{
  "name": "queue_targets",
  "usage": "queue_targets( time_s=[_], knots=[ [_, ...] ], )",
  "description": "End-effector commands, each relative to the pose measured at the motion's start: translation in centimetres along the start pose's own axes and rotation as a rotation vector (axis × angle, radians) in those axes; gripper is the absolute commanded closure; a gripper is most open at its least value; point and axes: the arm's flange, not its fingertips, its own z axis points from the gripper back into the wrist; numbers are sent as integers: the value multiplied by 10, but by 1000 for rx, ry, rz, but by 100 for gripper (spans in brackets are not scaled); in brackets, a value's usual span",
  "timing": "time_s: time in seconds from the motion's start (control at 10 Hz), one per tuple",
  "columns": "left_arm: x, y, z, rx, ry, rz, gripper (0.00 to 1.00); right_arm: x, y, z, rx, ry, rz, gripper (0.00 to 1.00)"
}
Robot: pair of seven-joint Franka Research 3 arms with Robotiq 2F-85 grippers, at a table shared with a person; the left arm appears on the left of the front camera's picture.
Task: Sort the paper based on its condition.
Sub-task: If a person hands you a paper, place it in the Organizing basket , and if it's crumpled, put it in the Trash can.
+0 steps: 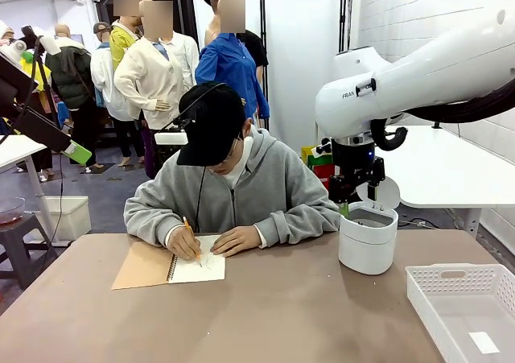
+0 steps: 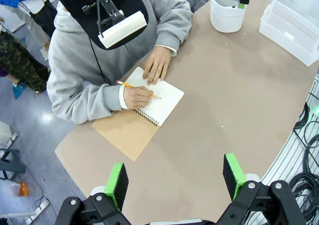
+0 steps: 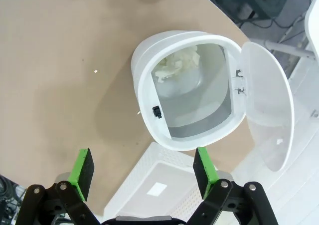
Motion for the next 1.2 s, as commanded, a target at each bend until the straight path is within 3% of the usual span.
queue_targets(
  time_s=[0.0, 0.2, 0.6, 1.1],
  knots=[
    [0, 1, 1, -4, -5, 2, 0, 0, -5, -6, 4, 9, -8, 0],
    [0, 1, 1, -4, -5, 2, 0, 0, -2, -2, 1, 4, -3, 0],
    [0, 1, 1, -4, -5, 2, 0, -35, 75, 33, 106, -122, 191, 0],
    [0, 1, 1, -4, -5, 2, 0, -27, 136, 109, 205, -403, 383, 0]
  ],
)
